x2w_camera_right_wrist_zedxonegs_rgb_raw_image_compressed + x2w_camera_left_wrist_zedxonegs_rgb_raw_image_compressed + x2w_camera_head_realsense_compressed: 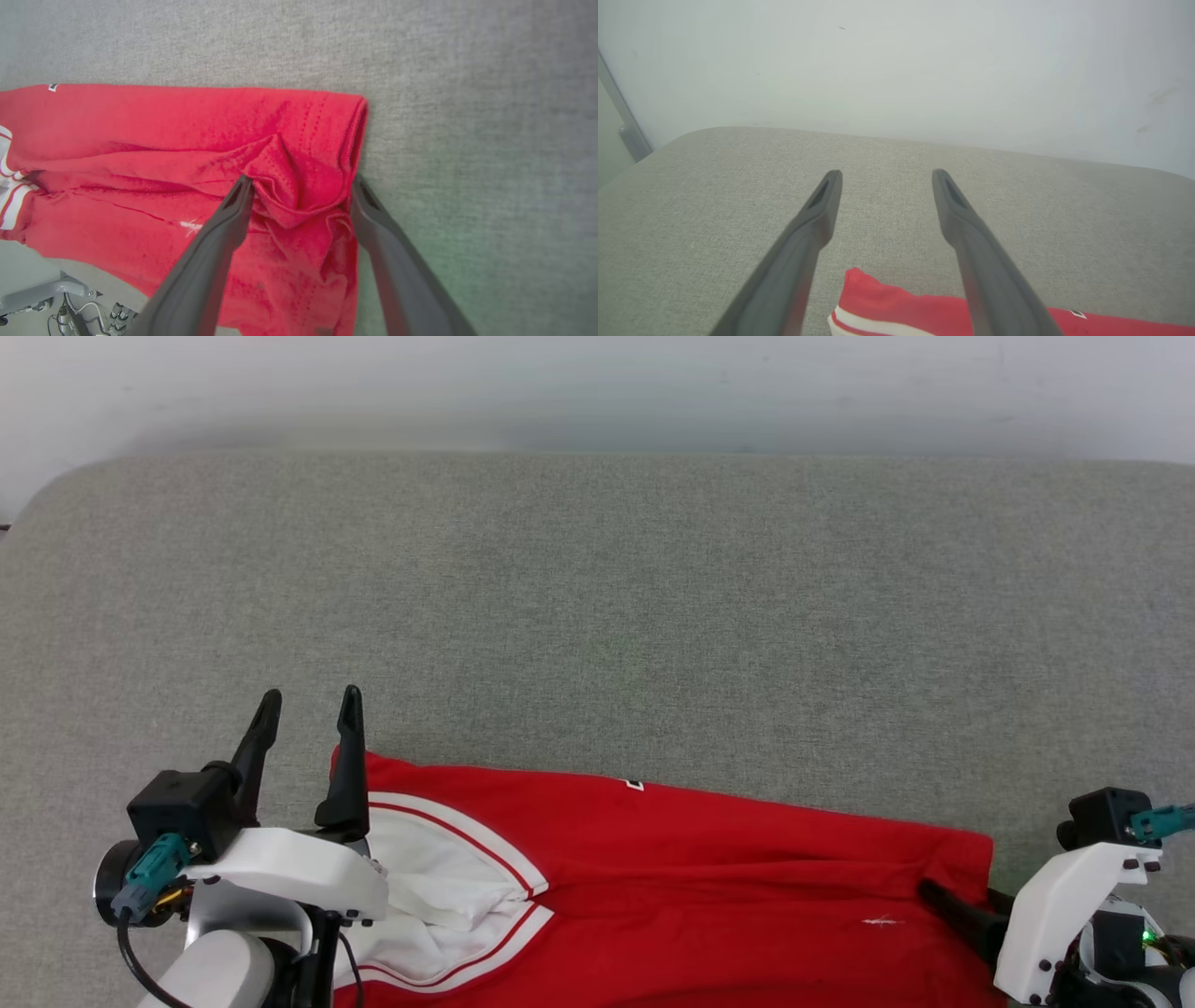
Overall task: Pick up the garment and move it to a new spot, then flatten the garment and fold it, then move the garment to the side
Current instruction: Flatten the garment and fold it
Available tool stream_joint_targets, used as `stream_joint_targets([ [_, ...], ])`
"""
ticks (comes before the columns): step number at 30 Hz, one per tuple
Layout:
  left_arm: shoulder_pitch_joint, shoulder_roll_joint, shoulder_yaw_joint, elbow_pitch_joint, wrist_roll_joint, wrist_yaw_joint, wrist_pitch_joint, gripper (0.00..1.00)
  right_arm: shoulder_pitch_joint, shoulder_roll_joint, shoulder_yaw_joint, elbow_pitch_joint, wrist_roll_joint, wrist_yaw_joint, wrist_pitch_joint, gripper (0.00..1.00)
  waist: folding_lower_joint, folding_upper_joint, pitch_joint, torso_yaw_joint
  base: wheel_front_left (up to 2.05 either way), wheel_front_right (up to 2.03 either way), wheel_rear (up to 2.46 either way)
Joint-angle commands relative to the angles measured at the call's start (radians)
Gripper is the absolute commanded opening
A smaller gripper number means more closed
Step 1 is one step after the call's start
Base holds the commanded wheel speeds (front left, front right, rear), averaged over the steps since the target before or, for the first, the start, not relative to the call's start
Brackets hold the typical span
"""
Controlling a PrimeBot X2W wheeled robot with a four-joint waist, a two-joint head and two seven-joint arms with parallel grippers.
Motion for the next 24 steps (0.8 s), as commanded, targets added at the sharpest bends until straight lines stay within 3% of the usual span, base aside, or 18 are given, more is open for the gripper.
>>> stream_joint_targets([
  [1,-0.004,-0.004,0.002,0.002,0.002,0.003,-0.005,1.00,0.017,-0.003,0.010,0.011,0.007,0.000,0.016,1.00,-0.0001,0.0000,0.008,0.007,0.00,0.00,0.00],
  [8,-0.009,-0.012,-0.001,0.012,0.003,0.000,-0.012,1.00,0.078,0.007,0.073,0.046,0.011,-0.001,0.097,1.00,-0.0001,0.0000,0.029,0.011,0.00,0.00,0.00],
  [10,-0.013,-0.013,-0.001,0.014,0.003,-0.002,-0.013,1.00,0.079,0.010,0.082,0.046,0.011,-0.001,0.100,0.33,-0.0001,0.0000,0.031,0.008,0.00,0.00,0.00],
  [11,-0.013,-0.012,-0.001,0.016,0.004,-0.002,-0.013,1.00,0.075,0.010,0.086,0.044,0.009,-0.001,0.100,0.10,-0.0001,0.0000,0.031,0.006,0.00,0.00,0.00],
  [12,-0.014,-0.011,-0.002,0.019,0.005,-0.002,-0.014,1.00,0.068,0.010,0.088,0.044,0.007,-0.001,0.100,0.00,-0.0001,0.0000,0.030,0.004,0.00,0.00,0.00],
  [24,0.025,0.005,-0.012,0.024,0.018,0.011,-0.015,1.00,-0.039,-0.046,0.069,0.021,0.002,-0.001,0.033,0.00,-0.0001,0.0000,-0.044,-0.035,0.00,0.00,0.00],
])
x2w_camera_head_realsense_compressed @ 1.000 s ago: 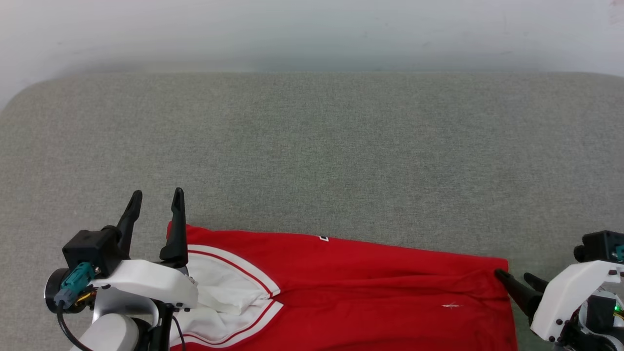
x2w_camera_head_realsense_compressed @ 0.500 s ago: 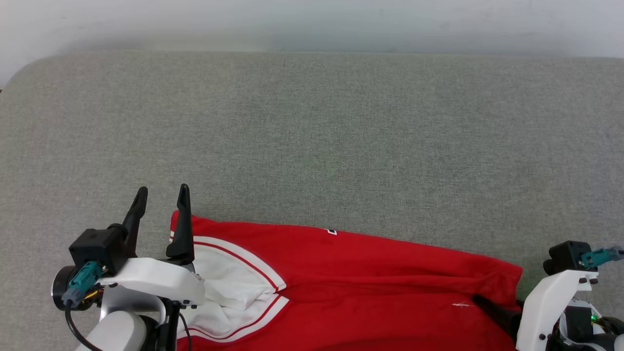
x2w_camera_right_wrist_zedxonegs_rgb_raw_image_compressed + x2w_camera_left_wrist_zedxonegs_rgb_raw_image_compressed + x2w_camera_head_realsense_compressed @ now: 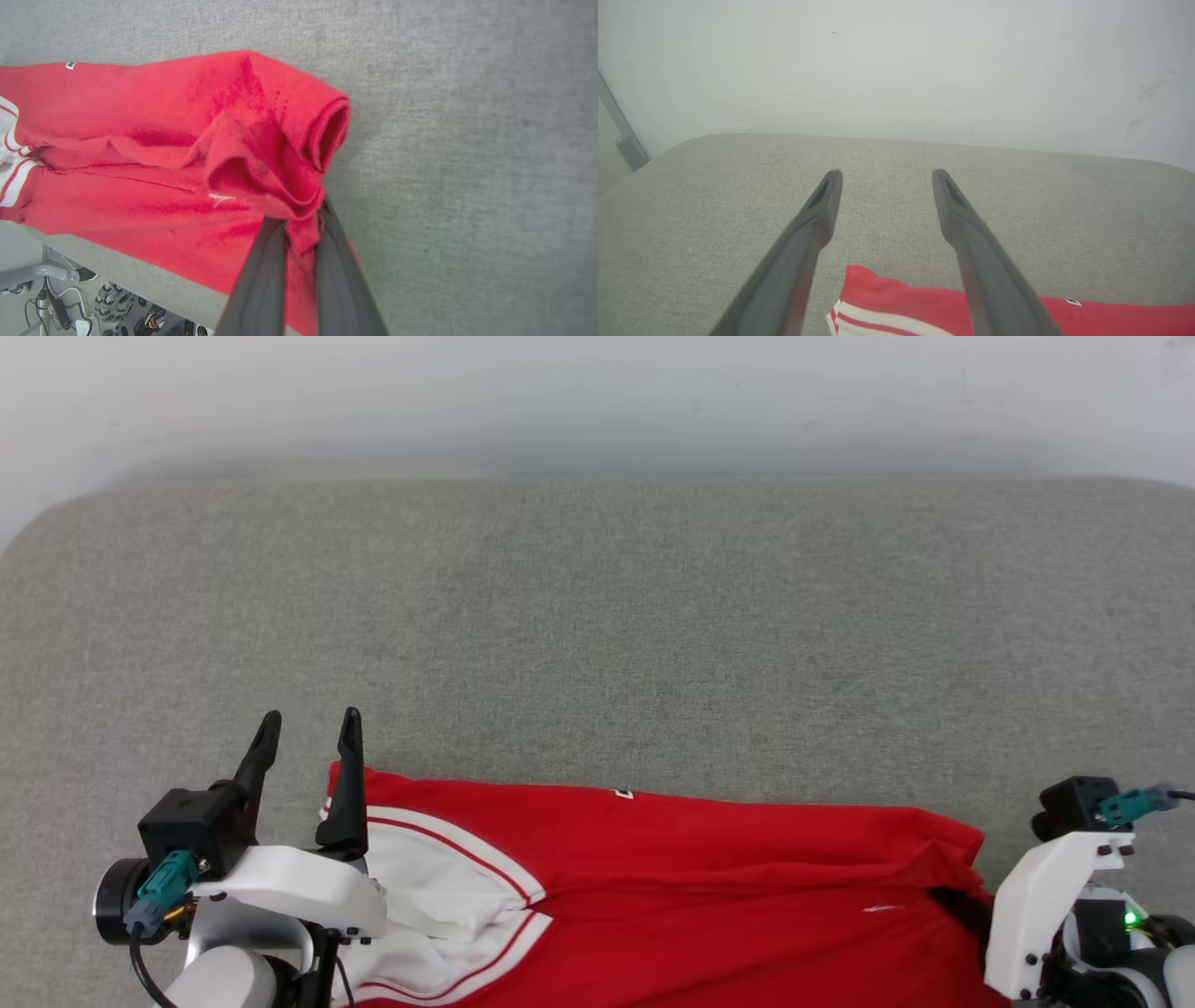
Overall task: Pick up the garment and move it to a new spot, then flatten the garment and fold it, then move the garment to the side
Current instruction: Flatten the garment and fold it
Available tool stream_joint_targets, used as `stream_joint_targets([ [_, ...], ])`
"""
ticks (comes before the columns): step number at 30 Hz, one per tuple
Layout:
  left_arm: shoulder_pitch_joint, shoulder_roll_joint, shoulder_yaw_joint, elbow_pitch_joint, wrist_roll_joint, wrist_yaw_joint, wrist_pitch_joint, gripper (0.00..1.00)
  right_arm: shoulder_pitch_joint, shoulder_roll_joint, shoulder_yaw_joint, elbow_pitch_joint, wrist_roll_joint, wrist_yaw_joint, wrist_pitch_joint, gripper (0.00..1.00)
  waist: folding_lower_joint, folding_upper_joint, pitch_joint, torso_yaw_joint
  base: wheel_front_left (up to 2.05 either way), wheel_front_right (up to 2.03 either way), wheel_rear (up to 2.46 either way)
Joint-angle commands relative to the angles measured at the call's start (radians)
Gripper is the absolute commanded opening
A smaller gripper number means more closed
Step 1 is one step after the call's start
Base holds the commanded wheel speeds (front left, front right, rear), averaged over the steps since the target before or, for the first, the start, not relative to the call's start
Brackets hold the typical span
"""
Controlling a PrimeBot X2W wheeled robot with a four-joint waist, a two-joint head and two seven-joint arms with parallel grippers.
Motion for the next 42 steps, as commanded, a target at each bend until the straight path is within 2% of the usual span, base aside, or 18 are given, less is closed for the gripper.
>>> stream_joint_targets([
  [1,0.007,0.005,0.000,-0.006,0.006,0.005,-0.002,1.00,-0.013,-0.014,-0.011,0.002,-0.001,-0.001,-0.008,0.00,0.0000,0.0000,-0.015,-0.009,0.00,0.00,0.00],
  [7,0.030,0.021,-0.002,-0.019,0.010,0.018,0.006,1.00,-0.010,-0.042,-0.069,0.012,-0.004,-0.001,-0.003,0.00,0.0000,0.0000,-0.041,-0.027,0.00,0.00,0.00],
  [14,0.054,0.025,-0.013,-0.029,0.010,0.025,0.011,1.00,0.020,-0.060,-0.237,0.045,-0.030,-0.001,0.033,0.00,0.0000,0.0000,-0.064,-0.051,0.00,0.00,0.00],
  [20,0.059,0.026,-0.018,-0.032,0.011,0.027,0.012,1.00,0.023,-0.042,-0.317,0.036,-0.010,-0.001,0.063,0.00,0.0000,0.0000,-0.077,-0.063,0.00,0.00,0.00],
  [22,0.060,0.025,-0.020,-0.029,0.008,0.025,0.013,1.00,0.012,-0.006,-0.322,0.030,0.027,-0.001,0.079,0.00,0.0000,0.0000,-0.085,-0.062,0.00,0.00,0.00],
  [28,0.049,0.027,-0.031,-0.030,0.007,0.021,0.028,1.00,0.016,0.065,-0.284,-0.015,0.129,-0.001,0.133,0.00,0.0000,0.0000,-0.093,-0.038,0.00,0.00,0.00],
  [34,0.039,0.025,-0.042,-0.032,0.006,0.021,0.041,1.00,0.019,0.144,-0.219,-0.043,0.317,-0.001,0.190,0.00,0.0000,0.0000,-0.090,0.006,0.00,0.00,0.00],
  [36,0.032,0.024,-0.046,-0.033,0.008,0.019,0.045,1.00,0.017,0.154,-0.194,-0.052,0.390,-0.001,0.201,0.00,0.0000,0.0000,-0.084,0.025,0.00,0.00,0.00],
  [42,-0.002,0.018,-0.054,-0.030,0.012,0.005,0.055,1.00,0.008,0.164,-0.093,-0.058,0.500,-0.001,0.184,0.00,0.0000,0.0000,-0.061,0.074,0.00,0.00,0.00],
])
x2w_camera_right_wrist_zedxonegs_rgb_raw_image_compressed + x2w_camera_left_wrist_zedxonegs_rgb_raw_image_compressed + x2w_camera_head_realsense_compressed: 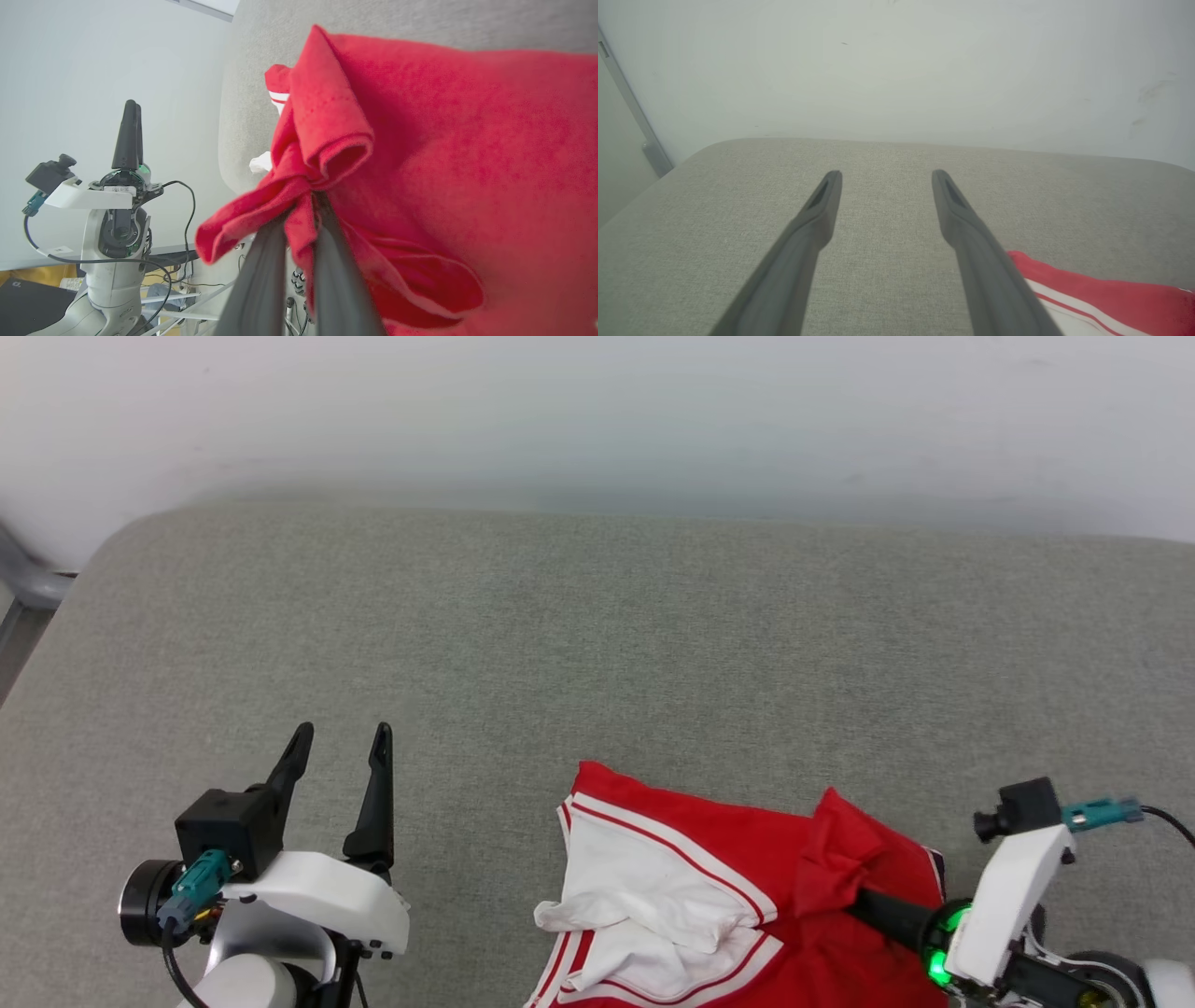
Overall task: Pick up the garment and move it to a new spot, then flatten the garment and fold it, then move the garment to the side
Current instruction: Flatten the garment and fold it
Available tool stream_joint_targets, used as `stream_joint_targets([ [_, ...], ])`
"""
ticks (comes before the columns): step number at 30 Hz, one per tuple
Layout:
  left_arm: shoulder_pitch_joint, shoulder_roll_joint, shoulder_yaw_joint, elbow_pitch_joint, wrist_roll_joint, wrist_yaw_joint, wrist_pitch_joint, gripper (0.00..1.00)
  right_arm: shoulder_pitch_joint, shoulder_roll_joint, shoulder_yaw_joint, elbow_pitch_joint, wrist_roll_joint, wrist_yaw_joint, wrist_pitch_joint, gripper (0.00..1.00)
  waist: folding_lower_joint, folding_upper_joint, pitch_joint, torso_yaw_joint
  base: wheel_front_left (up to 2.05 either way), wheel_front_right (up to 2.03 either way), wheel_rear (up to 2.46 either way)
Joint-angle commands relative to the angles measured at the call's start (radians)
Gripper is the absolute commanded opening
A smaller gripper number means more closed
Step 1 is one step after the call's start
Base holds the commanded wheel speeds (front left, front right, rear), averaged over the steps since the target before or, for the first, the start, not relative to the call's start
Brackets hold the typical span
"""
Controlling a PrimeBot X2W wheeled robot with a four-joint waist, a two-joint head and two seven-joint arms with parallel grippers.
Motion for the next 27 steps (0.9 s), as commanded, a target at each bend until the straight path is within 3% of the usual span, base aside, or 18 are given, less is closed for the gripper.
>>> stream_joint_targets([
  [1,-0.009,-0.001,0.000,0.000,0.006,-0.004,0.000,1.00,-0.009,0.006,0.014,0.000,0.010,0.000,-0.007,0.00,0.0001,0.0000,0.014,0.019,0.00,0.00,0.00],
  [12,-0.067,-0.038,-0.021,0.022,0.016,-0.020,-0.020,1.00,-0.128,0.005,0.314,0.082,0.175,0.000,-0.170,0.00,0.0001,0.0000,0.092,0.079,0.00,0.00,0.00],
  [21,-0.091,-0.071,-0.016,0.063,0.010,-0.034,-0.051,1.00,-0.168,0.003,0.401,0.194,0.138,0.000,-0.230,0.00,0.0001,0.0000,0.136,0.086,0.00,0.00,0.00],
  [22,-0.093,-0.073,-0.016,0.067,0.010,-0.035,-0.052,1.00,-0.168,0.003,0.400,0.204,0.134,-0.001,-0.239,0.07,0.0001,0.0000,0.136,0.085,0.00,0.00,0.00],
  [23,-0.093,-0.075,-0.015,0.073,0.008,-0.038,-0.054,1.00,-0.170,0.003,0.402,0.211,0.131,-0.001,-0.248,0.42,0.0001,0.0000,0.135,0.083,0.00,0.00,0.00],
  [24,-0.094,-0.076,-0.014,0.078,0.007,-0.039,-0.055,1.00,-0.174,0.003,0.408,0.215,0.128,-0.001,-0.255,1.00,0.0001,0.0000,0.134,0.081,0.00,0.00,0.00],
  [27,-0.095,-0.077,-0.013,0.089,0.004,-0.043,-0.059,1.00,-0.179,0.004,0.422,0.208,0.125,-0.001,-0.283,1.00,0.0001,0.0000,0.124,0.073,0.00,0.00,0.00],
])
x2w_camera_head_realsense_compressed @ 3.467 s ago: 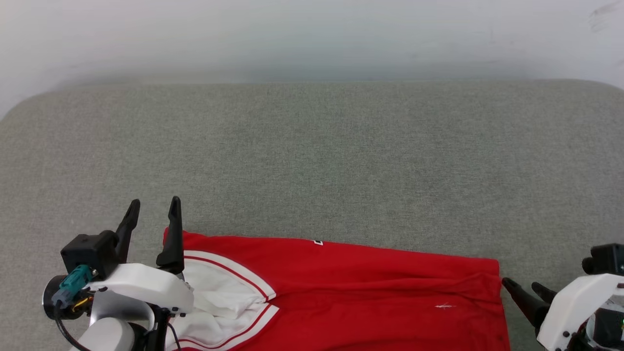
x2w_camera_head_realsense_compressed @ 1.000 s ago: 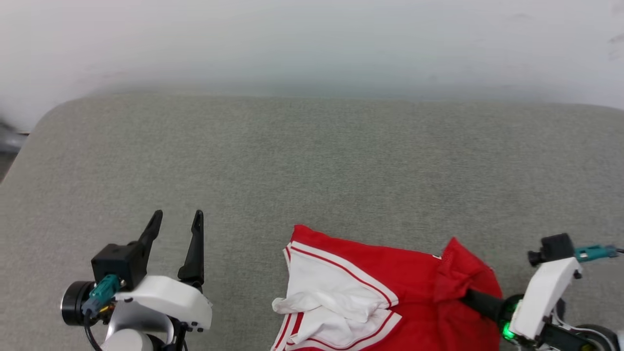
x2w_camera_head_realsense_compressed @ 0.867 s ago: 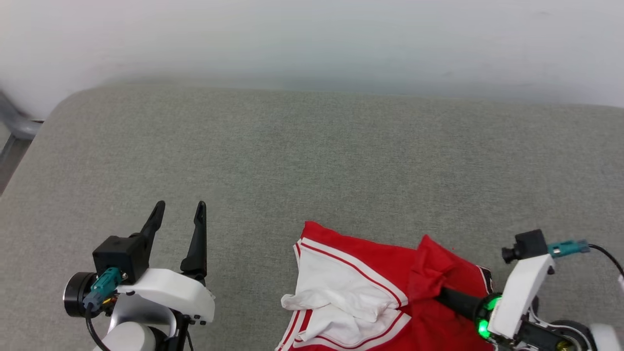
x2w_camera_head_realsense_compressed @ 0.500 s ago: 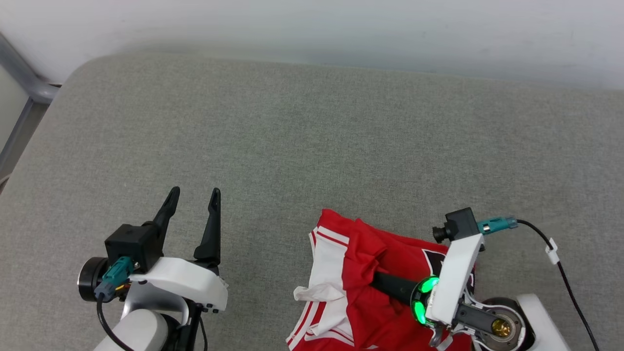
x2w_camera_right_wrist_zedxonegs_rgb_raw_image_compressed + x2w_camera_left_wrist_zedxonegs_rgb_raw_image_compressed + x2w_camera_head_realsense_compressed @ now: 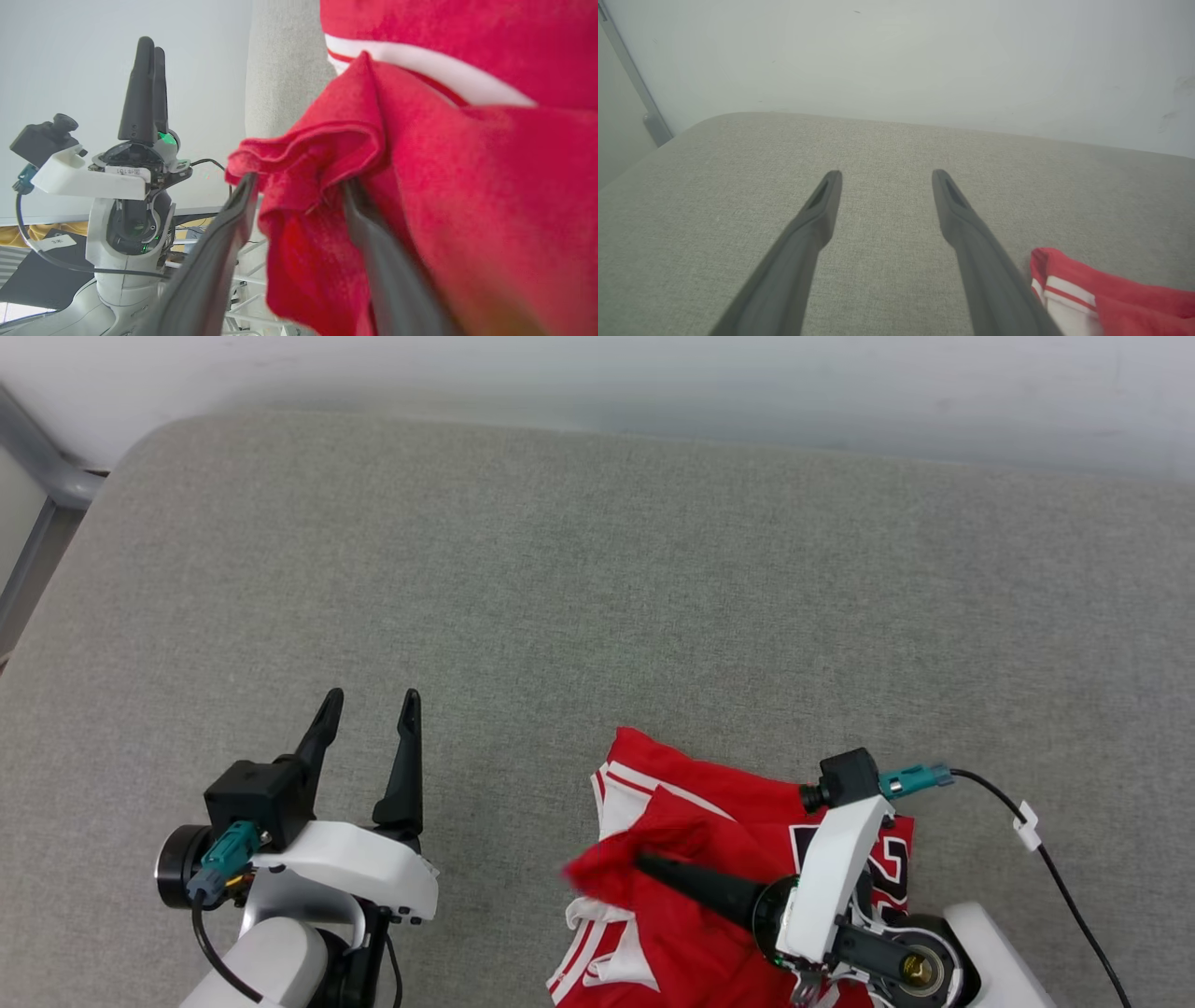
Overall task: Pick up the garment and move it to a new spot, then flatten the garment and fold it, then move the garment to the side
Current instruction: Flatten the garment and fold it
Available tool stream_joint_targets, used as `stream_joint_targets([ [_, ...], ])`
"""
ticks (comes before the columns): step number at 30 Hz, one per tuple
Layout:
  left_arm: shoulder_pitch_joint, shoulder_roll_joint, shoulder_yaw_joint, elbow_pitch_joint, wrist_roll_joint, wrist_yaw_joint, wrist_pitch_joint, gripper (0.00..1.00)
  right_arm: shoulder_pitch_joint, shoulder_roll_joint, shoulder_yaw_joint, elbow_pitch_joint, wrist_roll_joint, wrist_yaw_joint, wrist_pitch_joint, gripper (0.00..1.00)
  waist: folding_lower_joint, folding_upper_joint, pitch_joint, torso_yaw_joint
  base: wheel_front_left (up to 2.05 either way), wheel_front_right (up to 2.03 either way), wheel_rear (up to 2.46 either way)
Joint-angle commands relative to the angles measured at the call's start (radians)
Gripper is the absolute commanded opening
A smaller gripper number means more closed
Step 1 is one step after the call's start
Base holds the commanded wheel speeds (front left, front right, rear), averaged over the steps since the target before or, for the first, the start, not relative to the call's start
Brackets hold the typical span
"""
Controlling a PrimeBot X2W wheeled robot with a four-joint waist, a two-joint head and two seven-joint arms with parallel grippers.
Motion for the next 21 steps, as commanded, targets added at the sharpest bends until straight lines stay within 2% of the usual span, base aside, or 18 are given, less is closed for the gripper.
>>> stream_joint_targets([
  [1,-0.010,-0.001,0.001,0.003,-0.002,-0.004,-0.006,1.00,-0.014,-0.001,0.007,-0.009,-0.007,-0.001,-0.010,1.00,-0.0001,0.0000,-0.010,-0.006,0.00,0.00,0.00],
  [6,0.002,0.010,0.000,0.015,-0.002,-0.006,-0.006,1.00,-0.021,-0.031,0.035,-0.078,-0.050,-0.001,-0.089,1.00,-0.0001,0.0000,-0.047,-0.027,0.00,0.00,0.00],
  [12,0.026,0.018,0.005,0.018,0.001,0.003,-0.011,1.00,0.000,-0.077,0.008,-0.143,-0.189,-0.001,-0.252,1.00,-0.0001,0.0000,-0.093,-0.063,0.00,0.00,0.00],
  [16,0.044,0.012,0.013,0.022,0.003,0.011,-0.018,1.00,0.017,-0.091,-0.078,-0.152,-0.332,-0.001,-0.383,1.00,-0.0001,0.0000,-0.116,-0.088,0.00,0.00,0.00],
  [17,0.051,0.005,0.018,0.021,0.004,0.010,-0.025,1.00,0.046,-0.084,-0.169,-0.154,-0.439,-0.001,-0.466,1.00,-0.0001,0.0000,-0.127,-0.103,0.00,0.00,0.00],
  [21,0.063,-0.003,0.029,0.027,0.009,0.003,-0.032,1.00,0.085,-0.069,-0.293,-0.181,-0.577,-0.001,-0.539,1.00,-0.0001,0.0000,-0.142,-0.119,0.00,0.00,0.00],
])
